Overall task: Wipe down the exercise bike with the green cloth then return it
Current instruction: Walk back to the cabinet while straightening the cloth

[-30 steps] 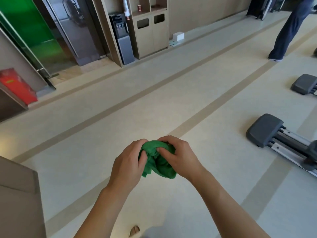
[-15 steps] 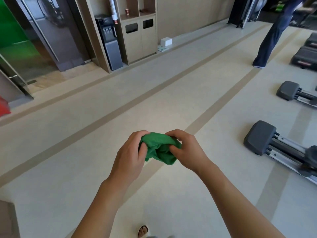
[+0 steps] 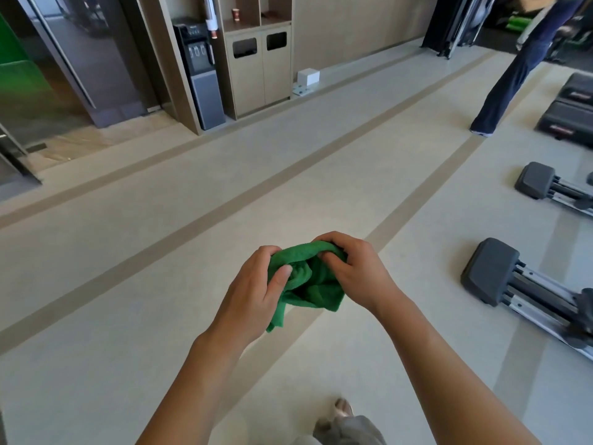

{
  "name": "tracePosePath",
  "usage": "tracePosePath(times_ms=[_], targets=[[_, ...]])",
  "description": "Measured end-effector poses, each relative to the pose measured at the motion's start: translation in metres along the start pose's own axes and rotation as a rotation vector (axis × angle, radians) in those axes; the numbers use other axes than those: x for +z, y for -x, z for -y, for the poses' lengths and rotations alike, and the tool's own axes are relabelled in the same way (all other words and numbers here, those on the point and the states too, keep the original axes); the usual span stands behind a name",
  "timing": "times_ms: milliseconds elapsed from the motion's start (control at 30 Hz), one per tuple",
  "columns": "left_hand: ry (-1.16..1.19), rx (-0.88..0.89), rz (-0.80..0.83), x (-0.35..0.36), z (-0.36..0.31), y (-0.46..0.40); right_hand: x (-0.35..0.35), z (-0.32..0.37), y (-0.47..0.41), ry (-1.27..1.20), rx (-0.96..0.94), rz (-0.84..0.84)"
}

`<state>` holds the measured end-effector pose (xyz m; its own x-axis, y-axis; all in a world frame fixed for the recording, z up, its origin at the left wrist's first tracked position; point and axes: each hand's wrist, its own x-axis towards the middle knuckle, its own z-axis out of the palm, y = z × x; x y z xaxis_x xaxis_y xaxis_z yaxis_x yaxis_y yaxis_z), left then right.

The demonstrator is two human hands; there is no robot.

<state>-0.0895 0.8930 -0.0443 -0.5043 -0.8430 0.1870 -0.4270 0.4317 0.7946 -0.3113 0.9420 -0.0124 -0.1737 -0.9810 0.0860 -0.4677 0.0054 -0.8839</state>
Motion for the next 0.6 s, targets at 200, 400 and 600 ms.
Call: tracePosePath(times_ms=[200,400,600], targets=[[-0.013,-0.032,-0.021,0.002,0.021,-0.053,-0.002,-0.02,-0.065,0.008,-0.017,0.029],[-0.09,-0.062,-0.049,0.006,0.031,-0.134,-0.024,-0.047,-0.148,0.004,-0.023,0.074],[-0.152,-0.118,-0.082,0.015,0.039,-0.212,-0.051,-0.076,-0.225,-0.022,-0.008,0.125]])
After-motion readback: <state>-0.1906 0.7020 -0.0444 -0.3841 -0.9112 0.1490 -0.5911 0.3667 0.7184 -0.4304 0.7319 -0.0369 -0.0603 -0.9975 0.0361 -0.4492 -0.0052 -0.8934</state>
